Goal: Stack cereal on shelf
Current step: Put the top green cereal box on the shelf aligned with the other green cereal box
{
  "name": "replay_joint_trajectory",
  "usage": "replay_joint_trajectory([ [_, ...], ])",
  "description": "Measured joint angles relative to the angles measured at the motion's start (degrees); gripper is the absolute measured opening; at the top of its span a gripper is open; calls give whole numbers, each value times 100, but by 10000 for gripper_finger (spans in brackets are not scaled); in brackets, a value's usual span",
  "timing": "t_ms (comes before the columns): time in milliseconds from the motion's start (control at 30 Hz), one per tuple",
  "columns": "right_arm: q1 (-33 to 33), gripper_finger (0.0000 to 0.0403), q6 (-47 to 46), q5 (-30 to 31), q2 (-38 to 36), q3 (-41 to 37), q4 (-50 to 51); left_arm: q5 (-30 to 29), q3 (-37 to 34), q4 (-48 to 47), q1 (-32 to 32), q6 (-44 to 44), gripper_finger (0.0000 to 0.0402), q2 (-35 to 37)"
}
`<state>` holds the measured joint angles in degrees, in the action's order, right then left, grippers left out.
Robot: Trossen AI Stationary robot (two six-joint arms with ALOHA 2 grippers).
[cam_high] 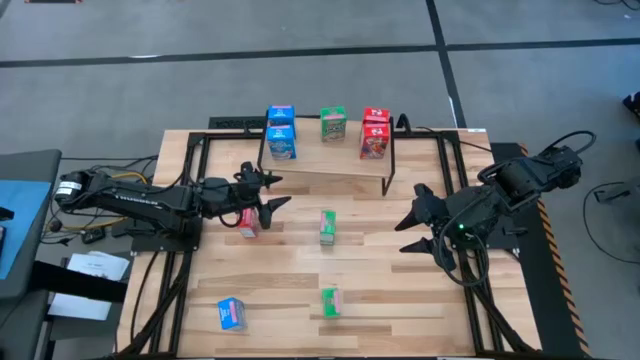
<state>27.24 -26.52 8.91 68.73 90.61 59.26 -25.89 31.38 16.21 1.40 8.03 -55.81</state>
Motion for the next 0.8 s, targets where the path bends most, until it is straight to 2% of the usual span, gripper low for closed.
replay_joint_trajectory([
  [233,0,266,226,0,0,0,49,-58,232,-336,210,0,303,-4],
  [433,-11,266,605,0,191,4,83,-179,985,-1463,467,20,303,-4],
  [567,-49,266,1039,133,432,-4,121,-184,1424,-2047,690,20,303,-2],
  [800,-372,266,1929,157,862,0,48,-201,1892,-2364,1078,62,303,-2],
])
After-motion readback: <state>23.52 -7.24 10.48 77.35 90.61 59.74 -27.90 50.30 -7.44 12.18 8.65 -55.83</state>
